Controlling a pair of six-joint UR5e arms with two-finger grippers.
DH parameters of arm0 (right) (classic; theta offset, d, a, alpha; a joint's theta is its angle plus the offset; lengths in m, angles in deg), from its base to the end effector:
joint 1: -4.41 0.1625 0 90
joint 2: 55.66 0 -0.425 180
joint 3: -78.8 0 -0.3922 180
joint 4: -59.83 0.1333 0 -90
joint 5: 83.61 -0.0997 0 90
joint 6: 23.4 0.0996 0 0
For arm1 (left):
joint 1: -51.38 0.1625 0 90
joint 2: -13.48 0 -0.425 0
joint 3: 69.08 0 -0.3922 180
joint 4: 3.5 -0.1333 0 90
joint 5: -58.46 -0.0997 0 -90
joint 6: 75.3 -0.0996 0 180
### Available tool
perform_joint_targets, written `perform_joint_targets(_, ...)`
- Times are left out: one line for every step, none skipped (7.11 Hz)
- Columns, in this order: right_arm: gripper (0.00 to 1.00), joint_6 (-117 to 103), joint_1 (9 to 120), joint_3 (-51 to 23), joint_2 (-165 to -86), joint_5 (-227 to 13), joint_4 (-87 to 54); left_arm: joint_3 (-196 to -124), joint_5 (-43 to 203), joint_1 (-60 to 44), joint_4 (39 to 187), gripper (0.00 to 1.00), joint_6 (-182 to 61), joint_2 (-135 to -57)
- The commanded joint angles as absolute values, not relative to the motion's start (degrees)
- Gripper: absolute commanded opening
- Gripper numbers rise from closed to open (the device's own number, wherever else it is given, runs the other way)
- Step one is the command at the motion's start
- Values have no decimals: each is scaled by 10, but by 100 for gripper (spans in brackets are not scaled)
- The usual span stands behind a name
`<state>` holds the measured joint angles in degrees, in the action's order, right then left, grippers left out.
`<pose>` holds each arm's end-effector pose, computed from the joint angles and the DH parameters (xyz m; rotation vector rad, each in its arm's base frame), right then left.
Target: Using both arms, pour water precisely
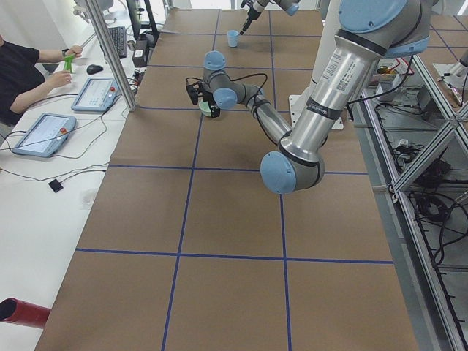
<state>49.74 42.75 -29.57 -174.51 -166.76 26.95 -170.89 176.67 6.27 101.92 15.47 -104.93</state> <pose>-0.1617 -0.3130 0.6015 0.4801 -0.6730 0.4021 0.3838 -0.5075 0.2503 -0.0610 1.0602 -0.4864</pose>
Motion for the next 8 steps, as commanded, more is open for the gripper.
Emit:
perform_joint_targets(100,511,383,-262,-1736,-1601,285,-1759,1767,62,970,100,93,-1013)
perform_joint_targets(100,511,371,-241,-1732,-1575,298,-1759,1767,62,970,100,93,-1012)
perform_joint_targets(100,510,368,-222,-1720,-1559,318,-1759,1767,62,970,100,93,-1012)
perform_joint_targets(100,510,368,-211,-1707,-1538,319,-1759,1767,62,970,100,93,-1012)
perform_joint_targets(100,508,368,-203,-1696,-1530,318,-1759,1767,62,970,100,93,-1010)
perform_joint_targets(100,504,368,-188,-1685,-1509,318,-1759,1767,62,970,100,93,-1010)
perform_joint_targets(100,503,368,-172,-1670,-1502,318,-1759,1767,62,970,100,93,-1009)
perform_joint_targets(100,503,368,-170,-1666,-1501,319,-1759,1766,62,970,100,93,-1009)
